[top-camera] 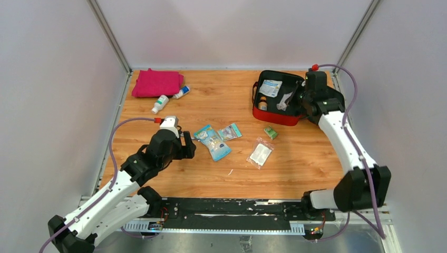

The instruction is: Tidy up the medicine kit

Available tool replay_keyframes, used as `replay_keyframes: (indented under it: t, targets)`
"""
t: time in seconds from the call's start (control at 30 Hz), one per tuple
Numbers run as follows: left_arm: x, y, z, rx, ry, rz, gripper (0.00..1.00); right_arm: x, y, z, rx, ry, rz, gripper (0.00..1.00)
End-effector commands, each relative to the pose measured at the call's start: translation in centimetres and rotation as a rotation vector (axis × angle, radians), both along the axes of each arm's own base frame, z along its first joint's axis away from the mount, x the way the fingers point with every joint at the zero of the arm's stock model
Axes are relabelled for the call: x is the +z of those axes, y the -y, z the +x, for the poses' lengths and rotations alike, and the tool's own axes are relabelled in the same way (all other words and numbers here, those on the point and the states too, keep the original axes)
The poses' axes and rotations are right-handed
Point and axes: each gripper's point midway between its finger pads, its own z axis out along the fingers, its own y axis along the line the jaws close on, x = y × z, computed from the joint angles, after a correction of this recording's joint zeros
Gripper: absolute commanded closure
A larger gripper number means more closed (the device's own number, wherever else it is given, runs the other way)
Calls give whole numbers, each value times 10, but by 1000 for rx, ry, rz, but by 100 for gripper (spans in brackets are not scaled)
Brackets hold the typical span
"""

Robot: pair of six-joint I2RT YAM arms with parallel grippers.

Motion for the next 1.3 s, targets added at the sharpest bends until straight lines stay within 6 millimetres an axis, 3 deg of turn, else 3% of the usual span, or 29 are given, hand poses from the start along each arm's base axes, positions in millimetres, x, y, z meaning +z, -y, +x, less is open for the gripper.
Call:
replay_keyframes:
  t: [0.0,0.2,0.37,0.43,0.5,0.53,0.7,0.87,0.97,1.13,1.27]
  targets:
    - [-7,-4,-2,18,-16,6,18,-24,28,24,-28,-92,-89,100]
    - [-12,-5,-3,15,-23,14,18,-56,26,66,14,-184,-89,100]
    - [-12,-8,-2,37,-24,16,17,-80,9,83,112,-244,-26,99]
    - [-13,-7,-2,38,-25,11,16,-89,15,88,110,-263,-20,97]
    - [-15,-6,-2,40,-28,9,15,-101,30,91,68,-293,-55,89]
    - [-17,-4,-1,40,-33,3,14,-112,54,89,-11,-364,-134,75]
    - [-25,-2,2,42,-57,16,12,-100,56,84,-7,-370,-165,50]
    - [-30,12,8,30,-77,-24,8,-68,55,69,-20,-313,-229,34]
    - [-35,24,16,37,-87,-69,6,-46,49,54,-21,-275,-272,30]
    - [-47,46,32,54,-132,-130,7,-24,-3,10,137,-201,-158,33]
    - [-61,56,40,77,-170,-157,10,-40,-40,-35,249,-200,12,39]
